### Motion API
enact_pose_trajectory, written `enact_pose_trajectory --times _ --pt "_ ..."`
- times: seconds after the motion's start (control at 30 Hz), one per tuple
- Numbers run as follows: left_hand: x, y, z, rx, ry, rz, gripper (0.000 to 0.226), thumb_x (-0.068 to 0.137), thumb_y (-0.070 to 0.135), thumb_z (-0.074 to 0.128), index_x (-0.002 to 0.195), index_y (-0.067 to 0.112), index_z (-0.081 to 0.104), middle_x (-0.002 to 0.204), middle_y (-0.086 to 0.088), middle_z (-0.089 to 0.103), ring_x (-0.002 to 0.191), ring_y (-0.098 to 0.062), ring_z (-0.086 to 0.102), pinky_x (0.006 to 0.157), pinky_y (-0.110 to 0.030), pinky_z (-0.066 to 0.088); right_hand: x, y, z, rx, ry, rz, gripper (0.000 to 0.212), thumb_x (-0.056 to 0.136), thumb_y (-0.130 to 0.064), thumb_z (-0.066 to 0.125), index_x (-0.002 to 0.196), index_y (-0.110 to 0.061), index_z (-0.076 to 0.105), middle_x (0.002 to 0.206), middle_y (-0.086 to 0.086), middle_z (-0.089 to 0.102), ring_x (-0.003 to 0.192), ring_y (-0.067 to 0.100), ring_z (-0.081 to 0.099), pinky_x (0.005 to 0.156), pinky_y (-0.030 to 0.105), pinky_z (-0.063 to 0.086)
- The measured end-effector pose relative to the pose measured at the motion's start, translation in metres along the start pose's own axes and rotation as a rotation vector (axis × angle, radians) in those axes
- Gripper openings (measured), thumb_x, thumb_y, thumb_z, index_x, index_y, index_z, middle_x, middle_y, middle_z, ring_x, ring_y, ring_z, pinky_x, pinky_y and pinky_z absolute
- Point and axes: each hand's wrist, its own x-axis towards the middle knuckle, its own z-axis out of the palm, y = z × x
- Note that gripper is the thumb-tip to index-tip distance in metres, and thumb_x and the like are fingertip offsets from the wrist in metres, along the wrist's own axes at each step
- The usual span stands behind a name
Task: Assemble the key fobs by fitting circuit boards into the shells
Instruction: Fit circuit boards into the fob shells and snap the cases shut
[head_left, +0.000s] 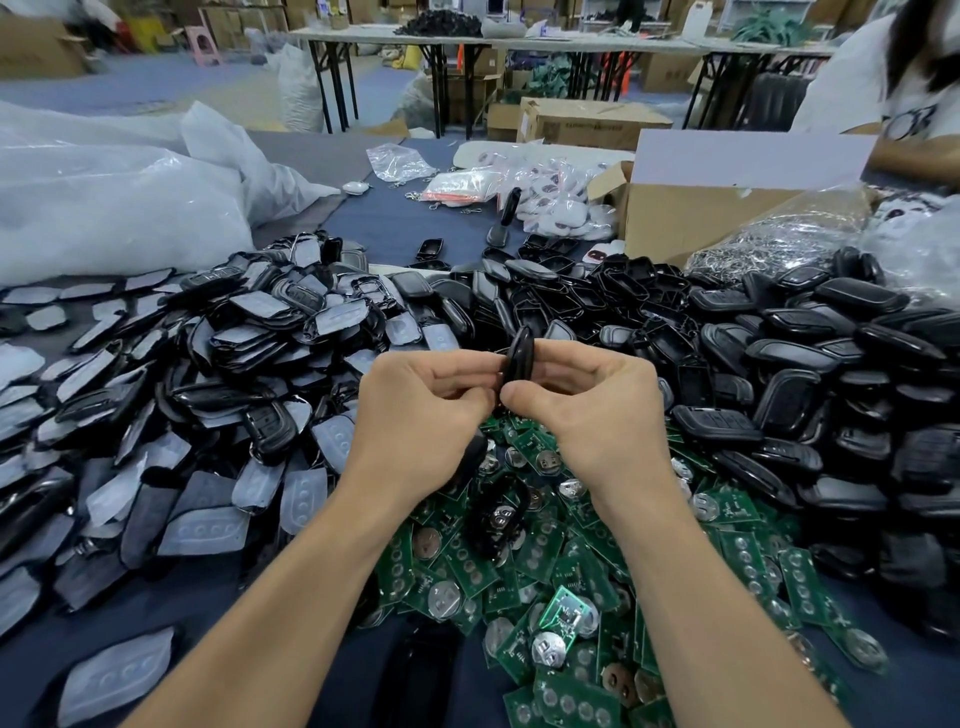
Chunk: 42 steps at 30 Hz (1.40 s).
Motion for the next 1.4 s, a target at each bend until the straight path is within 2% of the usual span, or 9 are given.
enact_pose_trajectory --times 0.13,0.4,0.53,0.83,0.97,1.07,1.13,1.23,1.4 --pt "0.001 0.003 0.002 -0.134 -0.028 -0.059 0.041 0.075 0.015 0.072 0.112 0.029 0.082 0.092 0.009 0.082 0.090 -0.008 0.078 0.077 -0.019 0.059 -0.001 -0.001 0.001 -0.039 -0.015 -0.041 0.039 0.069 -0.003 0.092 0.102 -0.022 0.082 0.084 -0.007 0.081 0.082 0.010 0.078 0.083 0.028 0.062" --pt "0.011 -0.001 -0.015 -0.265 -0.210 -0.113 0.045 0.080 -0.004 0.081 0.116 0.023 0.078 0.107 -0.001 0.081 0.109 -0.029 0.074 0.088 -0.022 0.057 -0.005 -0.006 0.001 -0.099 -0.091 -0.095 0.037 0.068 -0.012 0.095 0.096 -0.033 0.082 0.083 -0.015 0.080 0.082 0.001 0.076 0.078 0.017 0.059" --pt "0.010 -0.001 -0.015 -0.332 -0.223 -0.119 0.047 0.073 0.009 0.082 0.119 0.018 0.077 0.109 -0.004 0.081 0.107 -0.021 0.076 0.089 -0.022 0.057 -0.004 -0.009 -0.002 -0.110 -0.098 -0.119 0.039 0.065 -0.012 0.096 0.090 -0.038 0.080 0.083 -0.017 0.079 0.080 0.000 0.076 0.076 0.013 0.057" --pt "0.006 0.003 -0.011 -0.307 -0.207 -0.104 0.044 0.080 -0.009 0.078 0.111 0.021 0.079 0.104 -0.003 0.082 0.097 -0.015 0.076 0.084 -0.019 0.057 -0.005 -0.008 -0.005 -0.248 -0.123 -0.170 0.040 0.067 -0.013 0.095 0.093 -0.037 0.076 0.074 -0.036 0.070 0.077 -0.010 0.071 0.071 0.003 0.051" --pt "0.005 0.005 -0.012 -0.273 -0.221 -0.107 0.042 0.082 -0.010 0.078 0.112 0.020 0.080 0.102 -0.005 0.082 0.097 -0.016 0.076 0.084 -0.022 0.059 -0.009 -0.010 -0.004 -0.307 -0.099 -0.200 0.038 0.070 -0.021 0.092 0.095 -0.045 0.075 0.082 -0.034 0.073 0.078 -0.009 0.072 0.072 0.010 0.056" --pt "0.003 0.008 -0.009 -0.264 -0.151 -0.100 0.027 0.083 0.007 0.081 0.106 0.021 0.083 0.098 -0.003 0.082 0.096 -0.017 0.079 0.082 -0.026 0.062 -0.013 -0.012 0.002 -0.392 -0.067 -0.219 0.050 0.072 -0.028 0.082 0.107 -0.058 0.065 0.084 -0.031 0.074 0.076 -0.004 0.073 0.072 0.025 0.062" --pt "0.001 0.008 -0.005 -0.205 -0.034 -0.100 0.017 0.081 0.015 0.084 0.094 0.027 0.086 0.090 0.000 0.082 0.089 -0.018 0.080 0.080 -0.033 0.064 -0.014 -0.010 0.006 -0.459 -0.057 -0.244 0.049 0.072 -0.026 0.077 0.114 -0.050 0.069 0.084 -0.021 0.077 0.078 0.002 0.073 0.073 0.031 0.062" --pt "0.001 0.007 0.000 -0.154 0.076 -0.120 0.030 0.086 0.007 0.082 0.080 0.036 0.084 0.080 0.002 0.081 0.080 -0.016 0.079 0.074 -0.031 0.065 -0.016 -0.006 0.012 -0.574 -0.023 -0.279 0.044 0.073 -0.023 0.074 0.113 -0.040 0.075 0.091 -0.014 0.079 0.087 0.010 0.073 0.078 0.034 0.061" --pt "0.004 0.014 -0.003 -0.307 0.103 -0.211 0.028 0.089 -0.004 0.075 0.078 0.021 0.084 0.079 -0.007 0.080 0.077 -0.019 0.079 0.066 -0.023 0.062 -0.017 -0.008 0.015 -0.492 0.047 -0.272 0.055 0.072 -0.021 0.077 0.119 -0.048 0.065 0.096 -0.021 0.075 0.091 0.001 0.067 0.079 0.017 0.056"
